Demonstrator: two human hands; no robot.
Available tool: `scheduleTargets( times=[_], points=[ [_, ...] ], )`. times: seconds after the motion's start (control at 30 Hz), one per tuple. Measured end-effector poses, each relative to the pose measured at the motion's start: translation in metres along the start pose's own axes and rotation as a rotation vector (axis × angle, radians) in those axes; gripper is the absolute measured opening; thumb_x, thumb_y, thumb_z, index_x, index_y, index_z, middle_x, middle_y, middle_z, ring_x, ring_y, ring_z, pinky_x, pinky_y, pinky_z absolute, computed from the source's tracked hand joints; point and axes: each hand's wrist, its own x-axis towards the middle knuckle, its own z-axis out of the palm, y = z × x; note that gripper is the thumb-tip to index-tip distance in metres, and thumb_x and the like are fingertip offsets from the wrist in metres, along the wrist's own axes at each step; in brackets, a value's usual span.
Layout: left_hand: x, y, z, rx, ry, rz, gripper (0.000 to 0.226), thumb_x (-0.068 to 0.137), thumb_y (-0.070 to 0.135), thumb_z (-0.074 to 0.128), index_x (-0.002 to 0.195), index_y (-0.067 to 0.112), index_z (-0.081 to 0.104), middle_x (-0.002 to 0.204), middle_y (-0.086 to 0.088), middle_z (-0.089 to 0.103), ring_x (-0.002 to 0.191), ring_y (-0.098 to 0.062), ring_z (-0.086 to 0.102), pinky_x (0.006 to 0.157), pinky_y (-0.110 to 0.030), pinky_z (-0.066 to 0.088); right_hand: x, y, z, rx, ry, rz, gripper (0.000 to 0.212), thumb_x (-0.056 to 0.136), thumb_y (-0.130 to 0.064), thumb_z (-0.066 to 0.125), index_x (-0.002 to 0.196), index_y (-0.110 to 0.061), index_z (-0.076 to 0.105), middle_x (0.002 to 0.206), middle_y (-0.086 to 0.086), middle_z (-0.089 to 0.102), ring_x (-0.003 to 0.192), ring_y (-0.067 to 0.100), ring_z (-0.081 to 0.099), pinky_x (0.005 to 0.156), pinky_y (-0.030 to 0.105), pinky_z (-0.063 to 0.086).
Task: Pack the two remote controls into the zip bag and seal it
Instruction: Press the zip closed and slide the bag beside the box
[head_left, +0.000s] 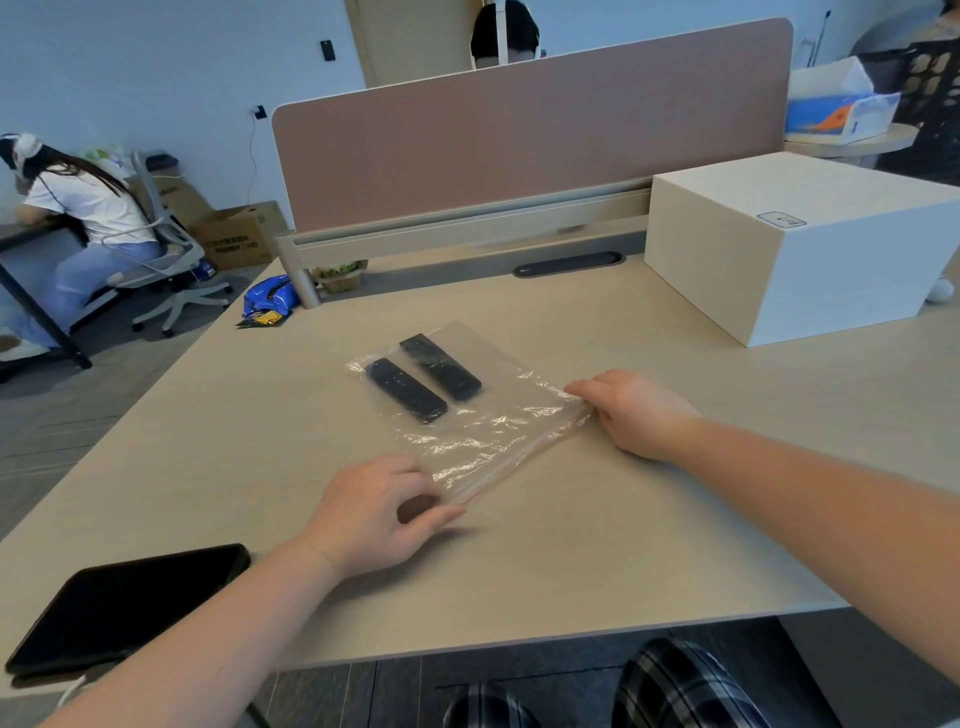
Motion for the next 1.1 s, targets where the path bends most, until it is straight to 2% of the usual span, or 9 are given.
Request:
scheduleTargets(
  times=[0.17,0.27,0.37,0.5,0.6,0.67,0.73,0.83,1.1],
  points=[
    [0.012,-0.009,-0.009,-0.166,0.041,-0.309,0.053,0.080,0.065,0.026,0.086,0.027,0.062,0.080,0.015,0.060,0.079,-0.012,0.056,0.067,-0.030,0.044,0.000,0.001,-0.019,0.185,0.013,0.195,0.055,0.088,0.001,0.043,0.138,-0.023,0.043,0.139,0.004,0.049,0.127,0.024,0.046,0.099,0.035,0.044],
    [0.031,-0.018,-0.002,-0.225,0.090,-0.665,0.047,0.091,0.049,0.036,0.125,0.019,0.050,0.118,-0.003,0.062,0.110,-0.025,0.057,0.092,-0.038,0.044,0.018,-0.003,-0.023,0.387,0.080,0.342,0.044,0.090,-0.007,0.044,0.131,-0.020,0.051,0.127,0.008,0.060,0.113,0.027,0.057,0.091,0.032,0.046],
    [0.050,-0.024,0.005,-0.331,-0.006,-0.875,0.064,0.087,0.048,0.049,0.141,0.020,0.029,0.138,-0.010,0.049,0.126,-0.030,0.046,0.102,-0.039,0.037,0.043,-0.016,-0.019,0.482,0.060,0.393,0.037,0.093,-0.019,0.046,0.130,-0.019,0.052,0.124,0.009,0.062,0.110,0.028,0.059,0.089,0.030,0.046],
    [0.069,-0.030,0.010,-0.418,-0.078,-0.845,0.081,0.076,0.045,0.067,0.142,0.022,0.028,0.143,-0.004,0.045,0.129,-0.024,0.044,0.106,-0.035,0.036,0.071,-0.038,-0.015,0.571,-0.009,0.364,0.051,0.091,-0.036,0.057,0.136,-0.017,0.045,0.127,0.011,0.059,0.118,0.028,0.055,0.097,0.030,0.042],
    [0.079,-0.032,0.014,-0.303,-0.131,-0.781,0.079,0.076,0.044,0.067,0.141,0.016,0.031,0.146,-0.004,0.042,0.131,-0.024,0.041,0.108,-0.034,0.033,0.084,-0.048,-0.011,0.588,-0.091,0.311,0.061,0.086,-0.022,0.066,0.140,-0.019,0.039,0.118,0.010,0.060,0.113,0.028,0.057,0.095,0.031,0.045],
    [0.085,-0.032,0.017,-0.271,-0.144,-0.755,0.079,0.078,0.044,0.066,0.142,0.014,0.032,0.147,-0.006,0.041,0.133,-0.025,0.039,0.109,-0.033,0.031,0.089,-0.049,-0.007,0.606,-0.110,0.295,0.063,0.083,-0.006,0.065,0.140,-0.021,0.040,0.117,0.011,0.061,0.096,0.024,0.057,0.081,0.028,0.046],
    [0.093,-0.033,0.020,-0.266,-0.146,-0.740,0.078,0.078,0.043,0.066,0.142,0.012,0.032,0.147,-0.007,0.040,0.134,-0.025,0.038,0.110,-0.033,0.030,0.091,-0.042,-0.005,0.634,-0.083,0.305,0.062,0.084,-0.002,0.063,0.138,-0.022,0.042,0.114,0.011,0.059,0.093,0.025,0.057,0.078,0.027,0.046],
    [0.111,-0.033,0.026,-0.273,-0.163,-0.711,0.079,0.078,0.043,0.066,0.143,0.014,0.030,0.148,-0.005,0.039,0.135,-0.024,0.038,0.110,-0.032,0.030,0.092,-0.024,-0.006,0.635,-0.013,0.352,0.057,0.085,-0.002,0.061,0.136,-0.022,0.044,0.125,0.013,0.058,0.107,0.029,0.060,0.088,0.028,0.047],
    [0.198,-0.005,0.061,-0.298,-0.214,-0.574,0.075,0.079,0.042,0.065,0.141,0.016,0.033,0.145,-0.007,0.044,0.131,-0.027,0.042,0.108,-0.034,0.035,0.092,0.054,-0.011,0.591,0.140,0.516,0.050,0.089,-0.004,0.056,0.133,-0.024,0.046,0.119,0.011,0.061,0.104,0.029,0.060,0.089,0.034,0.051]
  ],
)
